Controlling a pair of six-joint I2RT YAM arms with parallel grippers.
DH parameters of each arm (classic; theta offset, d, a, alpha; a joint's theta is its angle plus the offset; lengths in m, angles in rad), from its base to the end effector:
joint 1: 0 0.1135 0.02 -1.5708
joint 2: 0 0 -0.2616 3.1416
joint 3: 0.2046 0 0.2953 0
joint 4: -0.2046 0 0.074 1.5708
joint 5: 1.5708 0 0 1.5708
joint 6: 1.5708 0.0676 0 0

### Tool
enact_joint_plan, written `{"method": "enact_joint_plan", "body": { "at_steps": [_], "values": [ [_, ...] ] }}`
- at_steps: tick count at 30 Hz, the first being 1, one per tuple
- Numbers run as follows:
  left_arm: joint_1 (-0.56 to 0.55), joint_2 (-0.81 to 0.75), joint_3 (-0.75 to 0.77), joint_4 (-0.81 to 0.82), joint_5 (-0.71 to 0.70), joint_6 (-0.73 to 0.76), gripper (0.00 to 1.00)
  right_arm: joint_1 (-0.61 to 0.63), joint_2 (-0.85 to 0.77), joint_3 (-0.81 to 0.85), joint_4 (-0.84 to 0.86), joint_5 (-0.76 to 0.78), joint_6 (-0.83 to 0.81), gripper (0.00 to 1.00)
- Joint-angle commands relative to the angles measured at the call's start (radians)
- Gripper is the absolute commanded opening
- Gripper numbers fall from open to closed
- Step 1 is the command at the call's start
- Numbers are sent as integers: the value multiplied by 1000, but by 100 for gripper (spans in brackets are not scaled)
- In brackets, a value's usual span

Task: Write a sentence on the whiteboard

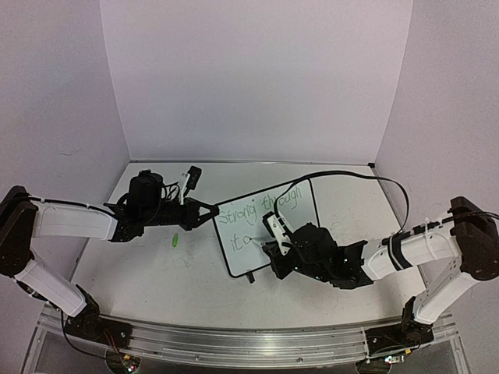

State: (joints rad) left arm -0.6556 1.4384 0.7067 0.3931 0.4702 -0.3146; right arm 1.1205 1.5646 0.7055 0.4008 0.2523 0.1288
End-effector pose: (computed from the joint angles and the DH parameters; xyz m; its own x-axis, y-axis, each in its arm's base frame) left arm 0.2725 -0.2482 0.1797 -0.5234 0.0545 -0.8504 0.7575 0.4869 -0.4350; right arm 0.1796 0.3327 0.1336 -0.2904 -0.3150 -0.9036 -0.7432 0.6690 0.0057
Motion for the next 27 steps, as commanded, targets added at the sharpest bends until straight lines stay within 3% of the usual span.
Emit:
{"method": "enact_joint_plan", "body": {
  "at_steps": [1,9,16,21,27],
  "values": [
    [11,19,-8,-97,-93,58,0,-17,-10,-23,-49,20,12,0],
    [11,21,-10,-99,-93,57,0,-16,-33,-32,-51,29,12,0],
    [11,19,-10,-100,-96,55,0,-19,-251,-138,91,22,-43,0],
    [11,24,-6,-101,-89,52,0,-23,-123,-27,53,1,-54,0],
    [11,24,-3,-102,-88,52,0,-23,-83,18,27,10,-62,0]
  ]
}}
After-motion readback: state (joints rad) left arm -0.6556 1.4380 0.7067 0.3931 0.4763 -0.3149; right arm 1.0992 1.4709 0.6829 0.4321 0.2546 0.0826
